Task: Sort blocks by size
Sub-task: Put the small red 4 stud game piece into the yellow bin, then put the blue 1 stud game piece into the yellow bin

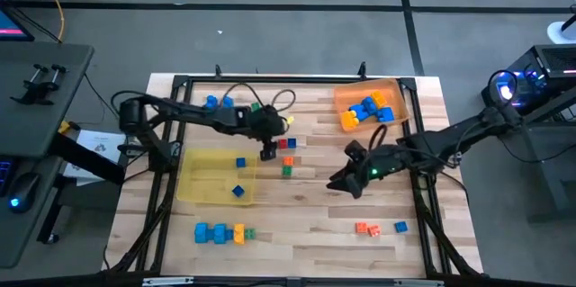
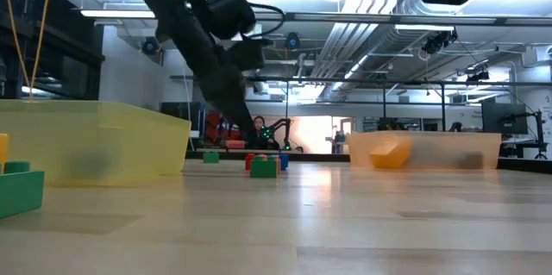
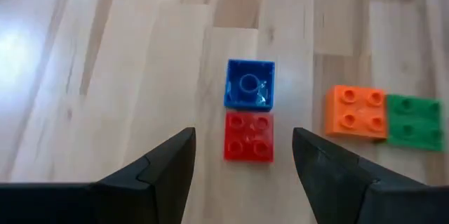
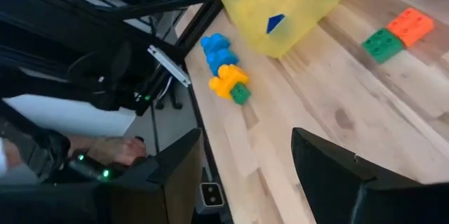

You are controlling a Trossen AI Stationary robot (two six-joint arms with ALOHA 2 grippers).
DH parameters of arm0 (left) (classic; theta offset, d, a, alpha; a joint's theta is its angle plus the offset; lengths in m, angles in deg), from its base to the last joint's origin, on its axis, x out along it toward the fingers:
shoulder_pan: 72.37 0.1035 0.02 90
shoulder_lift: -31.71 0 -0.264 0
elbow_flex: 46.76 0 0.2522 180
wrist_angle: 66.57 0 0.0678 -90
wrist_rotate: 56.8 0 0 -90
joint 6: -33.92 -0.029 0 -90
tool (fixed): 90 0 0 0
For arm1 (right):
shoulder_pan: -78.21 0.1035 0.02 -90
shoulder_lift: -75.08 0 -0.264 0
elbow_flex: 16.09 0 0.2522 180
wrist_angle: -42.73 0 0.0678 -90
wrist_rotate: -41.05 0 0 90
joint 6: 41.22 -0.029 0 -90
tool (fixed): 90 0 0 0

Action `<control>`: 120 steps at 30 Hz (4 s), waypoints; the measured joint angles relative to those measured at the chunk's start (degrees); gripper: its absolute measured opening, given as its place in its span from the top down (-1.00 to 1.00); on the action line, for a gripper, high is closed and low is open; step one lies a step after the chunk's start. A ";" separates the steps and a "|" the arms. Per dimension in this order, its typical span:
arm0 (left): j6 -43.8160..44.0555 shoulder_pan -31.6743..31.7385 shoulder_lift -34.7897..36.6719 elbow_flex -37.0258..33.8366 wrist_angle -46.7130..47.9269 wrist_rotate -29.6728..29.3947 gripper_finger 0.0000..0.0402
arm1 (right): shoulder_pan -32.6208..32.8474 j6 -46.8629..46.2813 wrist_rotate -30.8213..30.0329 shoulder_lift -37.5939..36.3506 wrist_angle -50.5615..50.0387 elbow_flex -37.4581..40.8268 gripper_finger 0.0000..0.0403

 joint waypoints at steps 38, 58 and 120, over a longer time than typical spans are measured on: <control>14.38 -0.90 14.15 -0.07 19.30 1.27 0.50 | 0.35 -0.53 -10.17 -0.01 -2.47 0.00 -0.05; 56.30 -22.92 32.85 -10.32 43.24 1.28 -0.47 | -5.05 7.88 -8.17 -0.01 -2.63 0.00 -0.05; 136.11 -63.40 24.34 4.22 57.43 -3.71 0.98 | -5.42 14.43 -9.75 -0.01 -5.88 0.00 -0.05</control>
